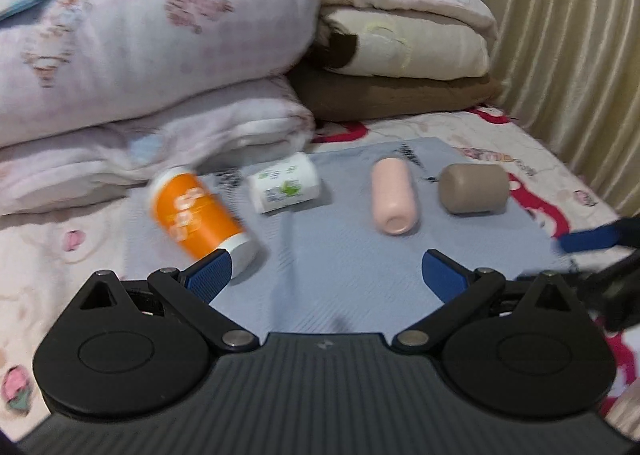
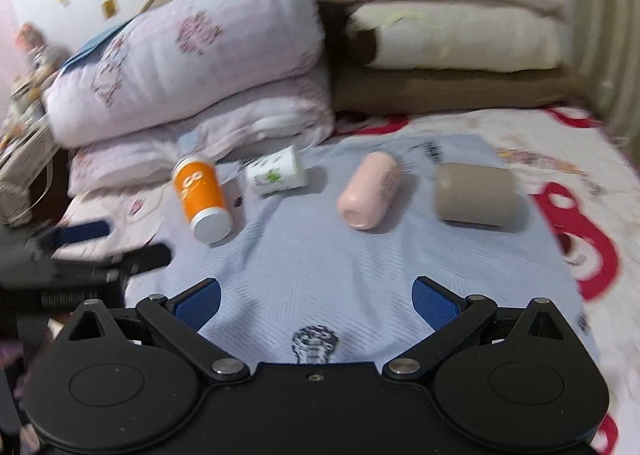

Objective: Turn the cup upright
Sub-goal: 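Move the left tool toward the lying pink cup while the right tool approaches it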

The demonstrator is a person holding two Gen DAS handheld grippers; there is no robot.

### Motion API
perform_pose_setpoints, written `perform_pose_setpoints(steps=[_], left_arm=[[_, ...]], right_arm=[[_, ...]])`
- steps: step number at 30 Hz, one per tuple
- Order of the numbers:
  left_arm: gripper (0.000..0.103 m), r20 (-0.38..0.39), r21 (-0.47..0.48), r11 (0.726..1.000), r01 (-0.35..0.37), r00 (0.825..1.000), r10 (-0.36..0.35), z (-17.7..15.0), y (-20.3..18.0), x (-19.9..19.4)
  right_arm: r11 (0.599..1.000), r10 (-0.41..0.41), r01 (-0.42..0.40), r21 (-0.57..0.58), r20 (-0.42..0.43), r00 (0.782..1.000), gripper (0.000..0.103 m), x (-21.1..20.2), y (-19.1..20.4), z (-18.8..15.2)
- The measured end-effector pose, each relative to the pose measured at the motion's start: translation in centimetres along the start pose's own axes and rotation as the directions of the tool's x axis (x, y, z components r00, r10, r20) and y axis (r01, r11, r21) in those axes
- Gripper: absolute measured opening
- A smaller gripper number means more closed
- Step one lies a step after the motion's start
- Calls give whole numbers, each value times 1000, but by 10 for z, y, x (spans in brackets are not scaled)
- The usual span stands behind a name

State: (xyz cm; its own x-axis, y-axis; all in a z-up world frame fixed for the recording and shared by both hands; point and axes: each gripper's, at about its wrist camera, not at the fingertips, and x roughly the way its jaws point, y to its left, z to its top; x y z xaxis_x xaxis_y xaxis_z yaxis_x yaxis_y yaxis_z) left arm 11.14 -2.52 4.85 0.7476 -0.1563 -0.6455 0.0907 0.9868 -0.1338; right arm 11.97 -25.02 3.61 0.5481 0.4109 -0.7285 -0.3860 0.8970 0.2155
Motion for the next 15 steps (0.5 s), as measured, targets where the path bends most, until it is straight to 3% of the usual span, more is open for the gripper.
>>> perform_pose_setpoints(steps=[2, 6, 11, 15], left_arm=[[103, -32, -3, 1000, 25, 999, -25, 16, -3, 21], [103, -94, 14, 1000, 9, 996, -8, 43, -15, 67], [101, -166, -11, 999, 51, 985, -53, 60, -21, 115], [100, -194, -31, 996, 79, 977, -83, 63, -24, 146]], right_arm=[[1000, 28, -28, -7, -24, 999, 103, 19, -8, 12], [994, -10, 10, -108, -2, 1000, 103, 44, -16, 23], [997, 40, -41, -71, -9, 999, 103, 83, -39, 35], [998, 41, -40, -58, 23, 999, 101, 110, -44, 24]])
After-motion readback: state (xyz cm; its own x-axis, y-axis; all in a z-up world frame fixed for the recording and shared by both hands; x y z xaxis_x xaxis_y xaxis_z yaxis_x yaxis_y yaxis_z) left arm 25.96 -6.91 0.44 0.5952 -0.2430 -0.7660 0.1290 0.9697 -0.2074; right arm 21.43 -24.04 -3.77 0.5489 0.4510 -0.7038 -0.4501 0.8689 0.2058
